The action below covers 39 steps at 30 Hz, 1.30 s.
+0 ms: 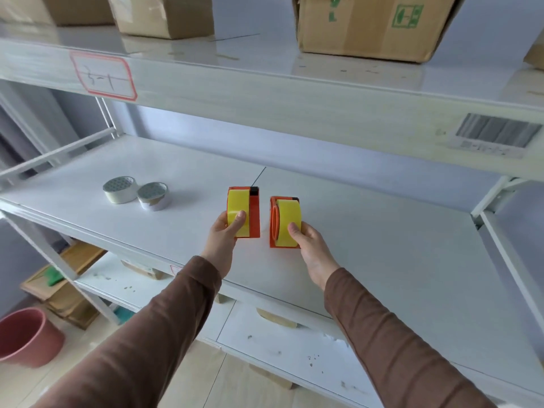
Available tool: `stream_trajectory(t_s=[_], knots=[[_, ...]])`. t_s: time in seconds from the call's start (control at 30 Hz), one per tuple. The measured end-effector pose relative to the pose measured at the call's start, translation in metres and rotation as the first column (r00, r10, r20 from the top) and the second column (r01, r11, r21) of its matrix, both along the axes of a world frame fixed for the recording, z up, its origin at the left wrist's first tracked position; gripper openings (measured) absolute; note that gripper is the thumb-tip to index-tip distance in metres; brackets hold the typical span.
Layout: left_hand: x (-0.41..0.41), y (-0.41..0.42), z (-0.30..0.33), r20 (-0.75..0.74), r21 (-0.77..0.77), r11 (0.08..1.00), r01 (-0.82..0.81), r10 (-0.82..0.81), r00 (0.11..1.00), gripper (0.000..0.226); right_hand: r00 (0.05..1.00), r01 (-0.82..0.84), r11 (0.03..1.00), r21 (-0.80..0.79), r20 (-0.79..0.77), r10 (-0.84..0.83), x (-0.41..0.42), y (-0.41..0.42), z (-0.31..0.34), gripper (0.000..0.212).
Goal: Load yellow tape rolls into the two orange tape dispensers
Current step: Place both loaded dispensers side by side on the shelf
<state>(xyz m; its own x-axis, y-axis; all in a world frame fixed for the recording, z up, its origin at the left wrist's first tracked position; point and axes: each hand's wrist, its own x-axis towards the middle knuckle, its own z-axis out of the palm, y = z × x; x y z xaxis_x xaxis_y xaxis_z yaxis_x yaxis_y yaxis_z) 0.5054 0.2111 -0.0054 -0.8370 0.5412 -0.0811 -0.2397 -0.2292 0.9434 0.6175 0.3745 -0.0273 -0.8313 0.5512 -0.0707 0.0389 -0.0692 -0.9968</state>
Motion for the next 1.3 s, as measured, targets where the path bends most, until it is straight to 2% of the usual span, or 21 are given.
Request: stream_trajectory(t_s=[0.23,0.4,0.53,0.63,0.83,1.03,1.17,1.3], knots=[[-0.059,-0.045,-0.005,0.024,-0.013,0.997,0.078,-0.078,0.997,0.031,0.997,0.079,0.997,0.001,0.018,-0.079,-0.047,-0.053,0.003,0.030],[-0.103,-0.079,-0.004,-0.001,-0.067,0.986,0.150,-0.150,0.989,0.016,0.990,0.136,0.990,0.031,0.045,-0.137,-0.075,-0.091,0.006,0.035],[-0.119,-0.091,-0.012,0.021,-0.097,0.978,0.184,-0.183,0.983,0.016,0.983,0.160,0.987,0.014,0.087,-0.161,-0.086,-0.112,0.004,0.031],[-0.130,-0.086,-0.014,0.024,-0.098,0.973,0.209,-0.207,0.978,0.014,0.976,0.188,0.982,0.020,0.109,-0.190,-0.093,-0.115,0.005,0.028],[-0.144,-0.062,-0.022,0.023,-0.117,0.964,0.239,-0.238,0.971,0.024,0.971,0.195,0.981,0.006,0.140,-0.194,-0.102,-0.103,0.003,0.047],[-0.150,-0.039,-0.030,0.043,-0.159,0.952,0.261,-0.258,0.965,0.025,0.962,0.226,0.974,-0.010,0.159,-0.222,-0.113,-0.093,0.001,0.039],[-0.156,-0.038,-0.036,0.036,-0.170,0.939,0.300,-0.298,0.954,0.037,0.944,0.294,0.955,-0.029,0.164,-0.286,-0.121,-0.094,-0.006,0.047],[-0.169,-0.037,-0.033,0.004,-0.214,0.914,0.345,-0.352,0.936,0.037,0.927,0.348,0.937,-0.037,0.164,-0.338,-0.131,-0.097,-0.004,0.047]])
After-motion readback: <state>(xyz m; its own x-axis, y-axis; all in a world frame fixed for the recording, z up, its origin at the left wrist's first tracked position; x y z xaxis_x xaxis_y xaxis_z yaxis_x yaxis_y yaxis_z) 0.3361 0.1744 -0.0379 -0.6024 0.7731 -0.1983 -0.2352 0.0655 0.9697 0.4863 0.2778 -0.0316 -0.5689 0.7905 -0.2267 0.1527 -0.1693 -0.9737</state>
